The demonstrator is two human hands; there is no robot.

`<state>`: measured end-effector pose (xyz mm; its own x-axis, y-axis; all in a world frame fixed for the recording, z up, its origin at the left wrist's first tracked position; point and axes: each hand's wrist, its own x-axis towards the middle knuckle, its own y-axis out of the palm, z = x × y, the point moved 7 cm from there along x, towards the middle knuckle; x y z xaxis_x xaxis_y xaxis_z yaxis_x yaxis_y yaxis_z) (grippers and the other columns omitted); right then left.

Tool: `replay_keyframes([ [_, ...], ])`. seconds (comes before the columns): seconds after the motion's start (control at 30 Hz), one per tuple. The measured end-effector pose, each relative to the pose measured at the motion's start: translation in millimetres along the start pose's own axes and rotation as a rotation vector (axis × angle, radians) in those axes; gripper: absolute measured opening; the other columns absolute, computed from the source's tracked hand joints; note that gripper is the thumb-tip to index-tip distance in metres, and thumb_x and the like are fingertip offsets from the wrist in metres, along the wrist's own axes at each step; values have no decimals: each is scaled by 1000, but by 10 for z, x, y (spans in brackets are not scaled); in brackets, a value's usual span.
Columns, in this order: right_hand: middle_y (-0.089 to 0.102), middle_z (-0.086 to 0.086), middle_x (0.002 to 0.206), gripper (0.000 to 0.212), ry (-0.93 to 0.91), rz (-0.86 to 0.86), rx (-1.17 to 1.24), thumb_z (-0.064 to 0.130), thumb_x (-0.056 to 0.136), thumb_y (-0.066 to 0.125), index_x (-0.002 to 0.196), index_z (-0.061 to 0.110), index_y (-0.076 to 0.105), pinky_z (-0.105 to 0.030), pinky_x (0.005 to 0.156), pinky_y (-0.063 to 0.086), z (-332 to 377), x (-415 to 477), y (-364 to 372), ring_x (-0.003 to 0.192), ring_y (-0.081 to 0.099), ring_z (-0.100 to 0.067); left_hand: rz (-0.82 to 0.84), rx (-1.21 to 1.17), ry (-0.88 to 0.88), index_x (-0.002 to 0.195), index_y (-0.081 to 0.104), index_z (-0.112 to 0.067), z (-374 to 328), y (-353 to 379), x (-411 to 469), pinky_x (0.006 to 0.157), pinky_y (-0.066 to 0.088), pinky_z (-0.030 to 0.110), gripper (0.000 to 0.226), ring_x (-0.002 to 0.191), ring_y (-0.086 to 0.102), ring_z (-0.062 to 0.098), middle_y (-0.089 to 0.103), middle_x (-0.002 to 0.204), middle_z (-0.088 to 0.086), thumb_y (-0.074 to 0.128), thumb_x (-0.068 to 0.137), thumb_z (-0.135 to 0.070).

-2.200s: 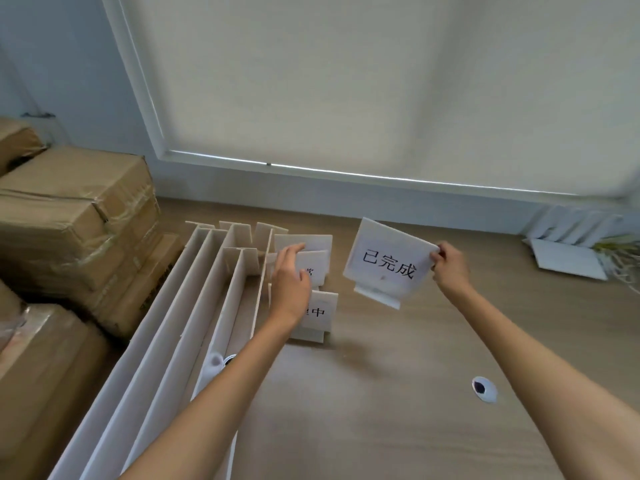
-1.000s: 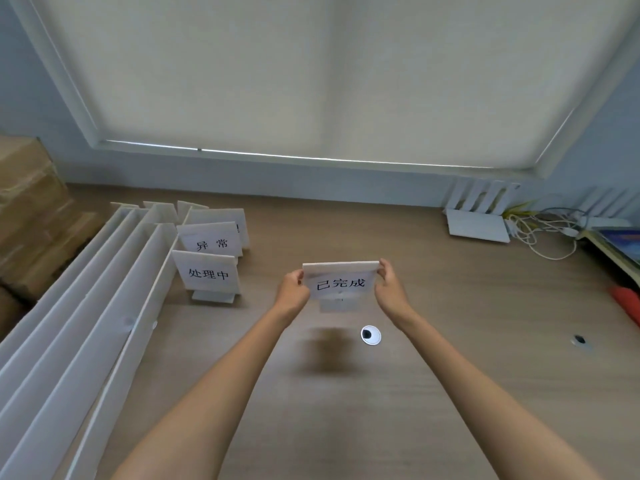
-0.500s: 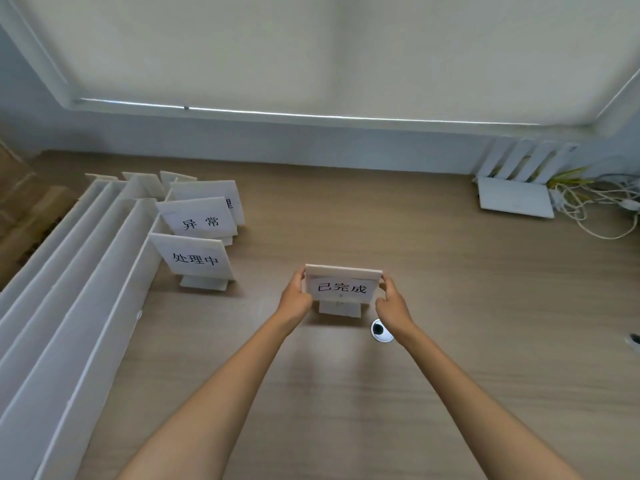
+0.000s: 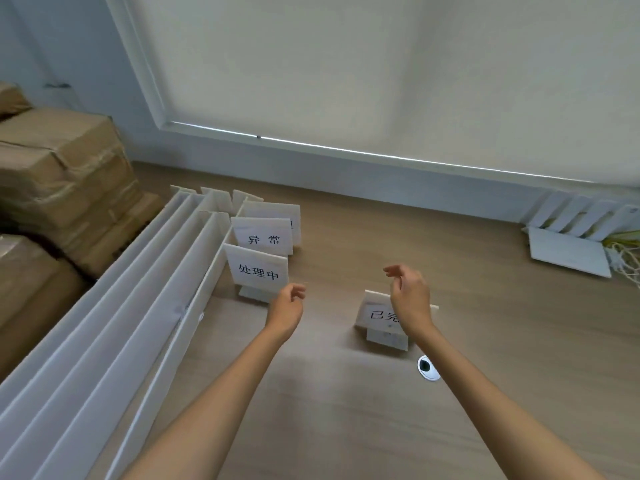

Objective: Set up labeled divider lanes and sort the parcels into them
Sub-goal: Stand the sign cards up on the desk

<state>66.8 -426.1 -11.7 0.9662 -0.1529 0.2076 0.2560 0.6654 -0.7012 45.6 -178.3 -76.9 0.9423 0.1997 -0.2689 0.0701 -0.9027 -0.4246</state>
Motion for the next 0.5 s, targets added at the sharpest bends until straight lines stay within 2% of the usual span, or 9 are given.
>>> replay_keyframes([
  [0.13, 69, -7, 101, 24, -107, 159, 7, 2, 92, 48, 105, 9, 66, -32, 85, 50, 625, 313, 671, 95, 62, -19, -67, 12, -43, 100, 61, -14, 365, -424, 119, 78, 40, 23, 28, 95, 56, 19, 66, 104, 6, 40, 90, 1],
  [0.2, 69, -9, 102, 22, -97, 198, 20, 4, 92, 49, 105, 9, 66, -35, 84, 51, 871, 525, 982, 94, 63, -21, -78, 12, -71, 95, 59, -18, 565, -539, 212, 76, 39, 22, 27, 95, 58, 19, 67, 100, 4, 40, 90, 0],
  [0.33, 68, -12, 101, 21, -57, 230, 26, 6, 90, 50, 103, 8, 67, -28, 76, 45, 1277, 941, 1570, 91, 62, -24, -88, 9, -109, 93, 59, -21, 891, -626, 452, 71, 39, 22, 28, 90, 58, 17, 67, 98, 0, 40, 90, -1],
  [0.43, 62, -13, 116, 24, -94, 252, -41, 6, 91, 51, 112, 8, 62, -33, 86, 47, 1456, 1225, 1994, 102, 59, -26, -91, 9, -142, 96, 62, -18, 1077, -595, 648, 65, 40, 17, 29, 85, 57, 14, 67, 97, -2, 40, 89, -2],
  [0.5, 51, -12, 131, 35, -136, 286, -125, 3, 92, 49, 126, 9, 54, -37, 95, 44, 1478, 1388, 2248, 113, 54, -28, -78, -22, -170, 94, 63, -19, 1206, -543, 760, 71, 49, 21, 28, 85, 59, 17, 66, 94, -3, 41, 89, -2],
])
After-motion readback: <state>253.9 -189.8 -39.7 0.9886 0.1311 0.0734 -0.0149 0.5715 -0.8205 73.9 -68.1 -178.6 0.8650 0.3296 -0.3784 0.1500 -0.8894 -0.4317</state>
